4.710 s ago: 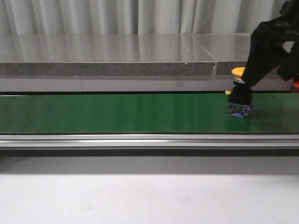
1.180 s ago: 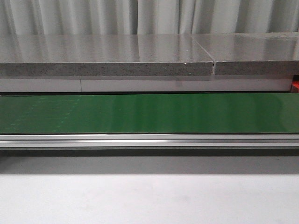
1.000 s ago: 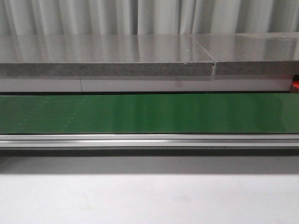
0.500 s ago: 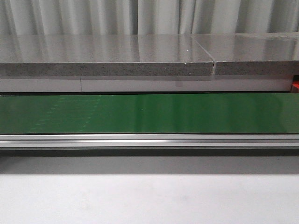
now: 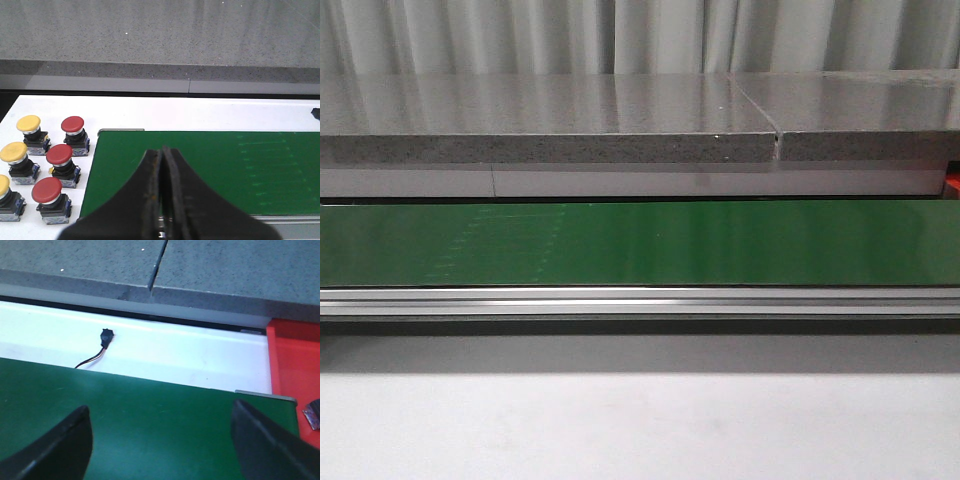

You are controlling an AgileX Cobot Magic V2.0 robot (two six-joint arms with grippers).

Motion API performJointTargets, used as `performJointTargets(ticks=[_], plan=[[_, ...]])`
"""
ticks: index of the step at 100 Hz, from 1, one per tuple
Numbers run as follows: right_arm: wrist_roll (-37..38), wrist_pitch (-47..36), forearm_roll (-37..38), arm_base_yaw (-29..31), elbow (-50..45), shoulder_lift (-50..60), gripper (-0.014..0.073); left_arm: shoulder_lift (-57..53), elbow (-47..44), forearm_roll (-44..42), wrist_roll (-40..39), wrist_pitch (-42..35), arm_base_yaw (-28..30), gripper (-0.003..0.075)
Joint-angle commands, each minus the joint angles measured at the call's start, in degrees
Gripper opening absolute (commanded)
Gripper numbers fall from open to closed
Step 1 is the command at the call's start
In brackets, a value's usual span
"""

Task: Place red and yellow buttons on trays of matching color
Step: 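Raise the empty right gripper back over the conveyor end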

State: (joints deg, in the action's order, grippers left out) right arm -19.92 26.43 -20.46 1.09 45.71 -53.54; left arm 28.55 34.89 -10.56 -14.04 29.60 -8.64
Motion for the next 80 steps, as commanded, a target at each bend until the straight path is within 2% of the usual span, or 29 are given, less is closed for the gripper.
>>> performJointTargets(ticks=[1,29,41,80], plan=[[-0.67,-2.37,-0.66,-0.31,0.17,2.66,0.0464,0.17,1.4,-0.31,-0.43,-4.61,-0.12,-0.0019],[-0.67,-0.77,-0.66,-0.31,-1.5,5.02,0.006,0.17,1.4,-0.31,-0.43,-4.61,-0.12,-0.0019],[-0.67,-0.77,-0.66,-0.31,-1.5,5.02,-0.0071,0.17,1.4,-0.31,-0.43,-4.61,-0.12,-0.0019],[-0.67,-0.52,-0.71,-0.31,-1.5,5.02,-0.0067,0.17,1.4,-0.31,-0.43,-4.61,-0.12,-0.0019]])
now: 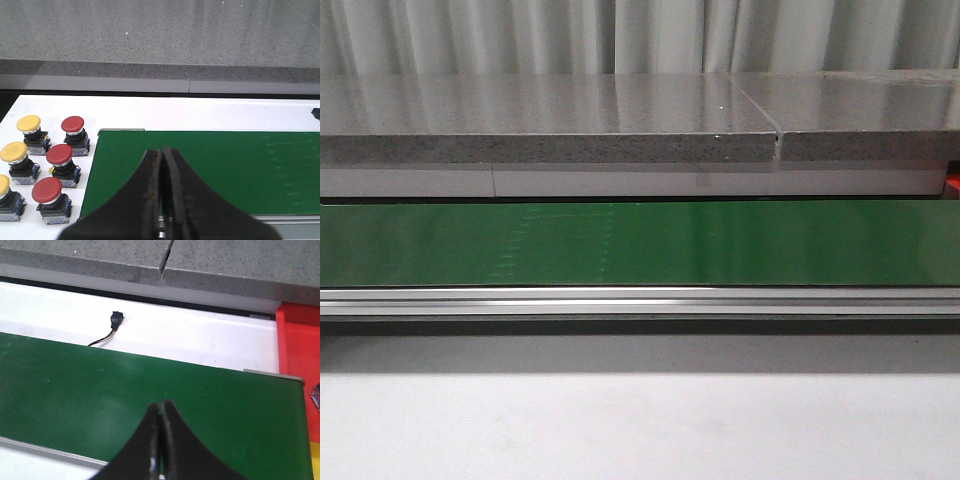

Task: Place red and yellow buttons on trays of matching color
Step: 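Raise the empty right gripper back over the conveyor end, then lower the left gripper onto a red-capped button and close it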

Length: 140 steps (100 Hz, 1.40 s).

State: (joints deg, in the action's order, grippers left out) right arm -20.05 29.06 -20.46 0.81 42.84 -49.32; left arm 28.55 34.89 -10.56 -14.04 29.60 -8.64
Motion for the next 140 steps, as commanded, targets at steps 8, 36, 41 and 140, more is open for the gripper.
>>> performJointTargets(ticks=[8,36,41,140], plan=[[-0.55,-3.15,-0.71,-0.03,1.37,0.8,-0.0067,0.17,1.4,-0.31,-0.43,-4.61,-0.12,-0.0019],[-0.55,-3.15,-0.71,-0.03,1.37,0.8,-0.0067,0.17,1.4,-0.31,-0.43,-4.61,-0.12,-0.0019],[-0.55,-3.15,-0.71,-0.03,1.37,0.8,-0.0067,0.17,1.4,-0.31,-0.43,-4.61,-0.12,-0.0019],[-0.55,-3.15,-0.71,-0.03,1.37,0.8,-0.0067,3.21,3.84,-11.13,-17.37,-3.05,-0.12,0.0629]])
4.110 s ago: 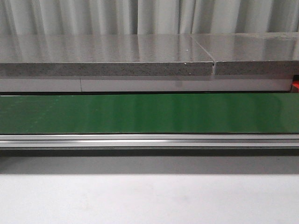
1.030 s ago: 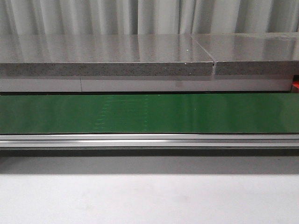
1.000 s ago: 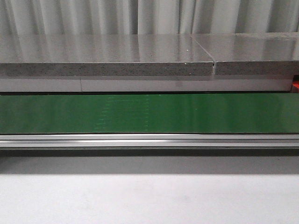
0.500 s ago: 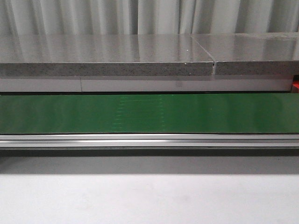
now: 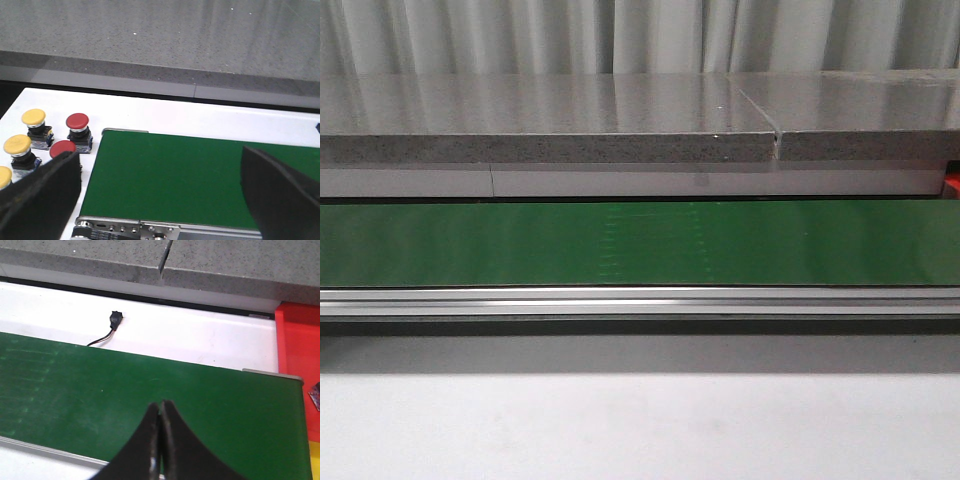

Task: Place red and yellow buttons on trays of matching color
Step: 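Lower the left gripper onto a red-capped button and close it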

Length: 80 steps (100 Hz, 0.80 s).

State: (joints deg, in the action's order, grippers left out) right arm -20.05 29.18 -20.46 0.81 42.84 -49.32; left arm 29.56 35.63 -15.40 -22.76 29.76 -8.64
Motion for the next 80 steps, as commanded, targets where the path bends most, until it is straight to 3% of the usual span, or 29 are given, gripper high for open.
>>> performJointTargets(ticks=[1,11,37,80], plan=[[-0.55,-3.26,-0.71,-0.03,1.37,0.8,-0.0067,2.43,3.22,-7.42,-9.44,-3.06,-0.12,0.0629],[-0.55,-3.26,-0.71,-0.03,1.37,0.8,-0.0067,5.94,5.18,-13.51,-19.2,-1.54,-0.12,0.0629],[-0.55,-3.26,-0.71,-0.03,1.37,0.8,-0.0067,17.92,9.37,-23.3,-32.52,0.9,0.13,0.0629],[-0.55,-3.18,-0.71,-0.03,1.37,0.8,-0.0067,37.65,15.61,-22.29,-32.96,0.76,15.11,0.0629]])
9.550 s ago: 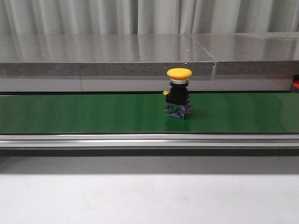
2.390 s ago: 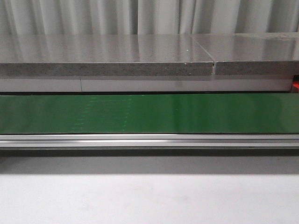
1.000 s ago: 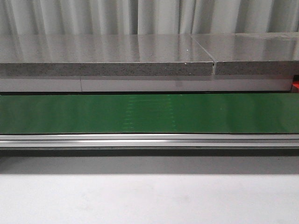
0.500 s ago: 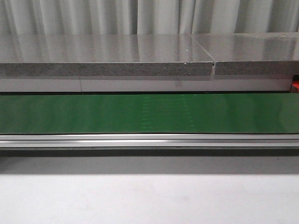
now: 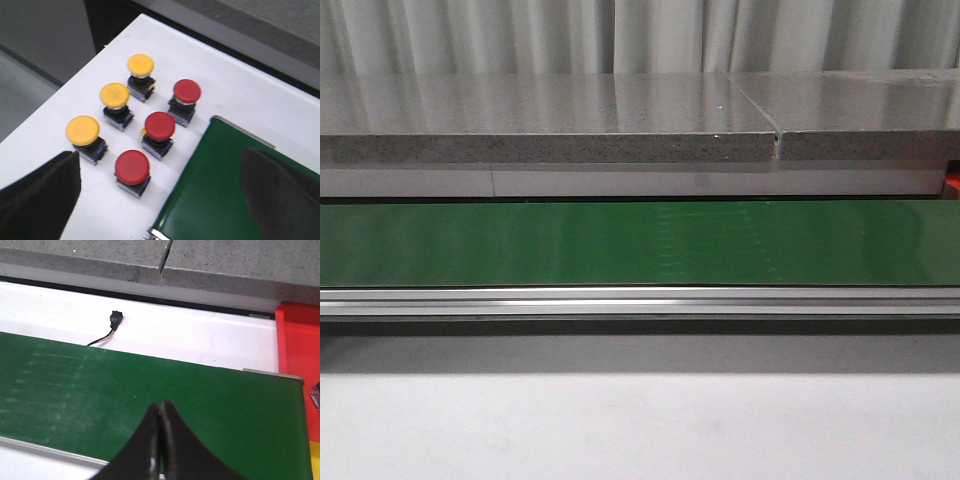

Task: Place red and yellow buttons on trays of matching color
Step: 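Lower the left gripper onto a red-capped button and close it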

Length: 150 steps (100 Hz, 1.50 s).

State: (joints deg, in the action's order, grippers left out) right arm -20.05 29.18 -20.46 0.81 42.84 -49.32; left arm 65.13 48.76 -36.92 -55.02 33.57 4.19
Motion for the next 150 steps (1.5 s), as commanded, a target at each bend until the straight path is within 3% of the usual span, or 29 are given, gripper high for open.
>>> performJointTargets(ticks=[1,19,51,114,128,150], plan=[[-0.55,-3.18,-0.71,-0.03,1.37,0.8,-0.0067,2.37,2.48,-0.77,-0.7,-3.06,2.67,0.0629],[-0.55,-3.14,-0.71,-0.03,1.37,0.8,-0.0067,9.63,2.48,-0.77,-0.49,-5.17,6.4,0.0629],[-0.55,-3.12,-0.71,-0.03,1.37,0.8,-0.0067,19.06,2.58,-0.77,0.1,-9.52,6.73,0.0629],[-0.55,-3.12,-0.71,-0.03,1.37,0.8,-0.0067,28.19,2.58,-0.25,0.1,-12.68,10.29,0.062],[-0.55,-3.12,-0.71,-0.03,1.37,0.8,-0.0067,28.19,2.58,0.01,0.1,-13.42,10.29,0.051],[-0.55,-3.12,-0.71,-0.03,1.37,0.8,-0.0067,27.9,2.58,0.01,0.1,-13.52,10.29,0.0116]])
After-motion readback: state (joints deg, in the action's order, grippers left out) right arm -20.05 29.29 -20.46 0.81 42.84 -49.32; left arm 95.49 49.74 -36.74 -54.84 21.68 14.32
